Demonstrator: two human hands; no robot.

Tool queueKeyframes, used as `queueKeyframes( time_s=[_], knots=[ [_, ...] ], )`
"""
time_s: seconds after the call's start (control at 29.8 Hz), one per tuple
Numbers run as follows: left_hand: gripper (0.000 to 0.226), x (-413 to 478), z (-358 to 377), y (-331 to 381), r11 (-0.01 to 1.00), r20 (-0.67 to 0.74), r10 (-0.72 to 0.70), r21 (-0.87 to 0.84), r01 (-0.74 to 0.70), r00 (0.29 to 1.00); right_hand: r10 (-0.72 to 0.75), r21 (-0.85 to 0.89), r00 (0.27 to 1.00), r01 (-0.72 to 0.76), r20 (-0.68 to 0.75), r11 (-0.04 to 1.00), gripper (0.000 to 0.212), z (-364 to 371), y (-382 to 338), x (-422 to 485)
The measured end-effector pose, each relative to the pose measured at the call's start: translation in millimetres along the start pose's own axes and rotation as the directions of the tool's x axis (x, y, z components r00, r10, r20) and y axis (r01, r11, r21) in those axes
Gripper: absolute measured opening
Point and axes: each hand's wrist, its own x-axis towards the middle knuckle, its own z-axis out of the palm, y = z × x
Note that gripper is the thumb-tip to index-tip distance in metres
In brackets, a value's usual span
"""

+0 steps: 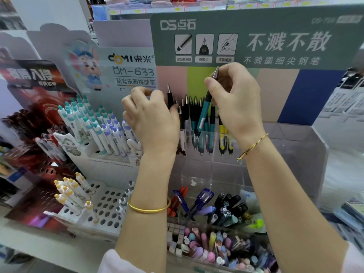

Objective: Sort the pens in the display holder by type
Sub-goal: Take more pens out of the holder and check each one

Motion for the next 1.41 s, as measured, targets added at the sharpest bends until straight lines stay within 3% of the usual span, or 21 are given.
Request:
queueKeyframes(
  time_s=[0.54, 0.87, 1.17, 1.41],
  knots=[
    [0.026, 13.3, -9.0, -3.5, 0.987, 0.339, 0.040, 0.131, -0.089, 0.940, -0.031, -0.017, 0.998, 0.030, -0.056, 0.999, 0.007, 6.4, -6.8, -4.0],
    [0.031, 23.1, -13.9, -0.4, 0.974, 0.453, 0.063, 0.166, -0.154, 0.889, -0.041, -0.035, 0.997, 0.039, -0.070, 0.999, 0.007, 7.2, -10.4, -5.1],
    [0.028, 18.4, -18.8, 1.8, 0.995, 0.253, 0.047, -0.093, -0.024, 0.966, -0.084, -0.027, 0.984, 0.080, -0.158, 0.996, 0.007, 6.2, -9.1, -4.0],
    [0.028, 23.8, -14.0, 3.7, 0.998, 0.219, -0.004, -0.057, 0.017, 0.976, -0.096, -0.035, 0.983, 0.092, -0.154, 0.995, 0.009, 7.7, -10.1, -3.9]
  ],
)
